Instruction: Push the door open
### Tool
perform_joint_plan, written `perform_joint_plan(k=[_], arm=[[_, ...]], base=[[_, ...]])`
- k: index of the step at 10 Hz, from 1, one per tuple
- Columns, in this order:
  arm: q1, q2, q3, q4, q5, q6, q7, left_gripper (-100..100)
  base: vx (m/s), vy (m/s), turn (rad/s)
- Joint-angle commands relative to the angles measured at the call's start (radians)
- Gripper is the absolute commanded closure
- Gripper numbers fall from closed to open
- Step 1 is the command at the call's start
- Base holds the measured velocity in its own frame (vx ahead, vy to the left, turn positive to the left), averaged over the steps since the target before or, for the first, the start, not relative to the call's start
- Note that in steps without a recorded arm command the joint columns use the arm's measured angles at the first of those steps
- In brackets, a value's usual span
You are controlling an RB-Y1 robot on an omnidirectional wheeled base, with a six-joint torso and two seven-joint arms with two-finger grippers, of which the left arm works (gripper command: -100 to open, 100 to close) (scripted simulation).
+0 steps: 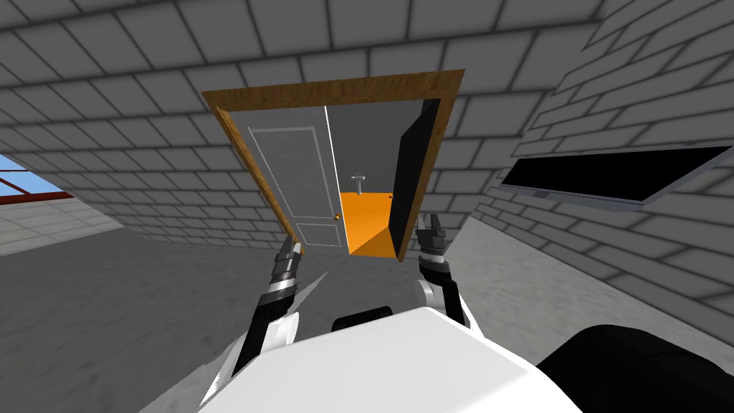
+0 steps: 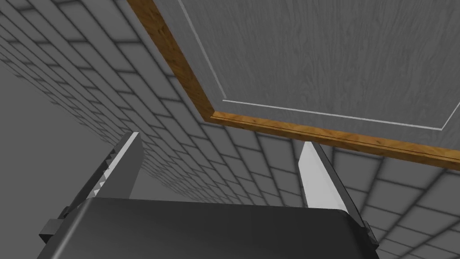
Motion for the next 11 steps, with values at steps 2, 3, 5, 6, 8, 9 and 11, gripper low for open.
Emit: perform_joint_plan(k=[2,3,5,6,8,9,11], arm=[[-0.02,0.013,-0.006,0.055,-0.007,-0.015,-0.063,-100],[-0.027,0.019,-0.008,0.078,-0.009,-0.022,-0.086,-100],[-0.042,0.029,-0.013,0.126,-0.015,-0.037,-0.136,-100],[-0.05,0.033,-0.016,0.151,-0.018,-0.045,-0.162,-100],[-0.066,0.043,-0.021,0.201,-0.024,-0.061,-0.214,-100],[-0.074,0.048,-0.024,0.227,-0.026,-0.069,-0.241,-100],[-0.091,0.057,-0.029,0.28,-0.033,-0.086,-0.296,-100]], base=[[0.088,0.02,-0.001],[0.109,0.022,-0.005],[0.102,0.004,-0.001],[0.099,0.007,-0.002],[0.096,0.015,-0.003],[0.101,0.026,-0.003],[0.102,0.011,-0.003]])
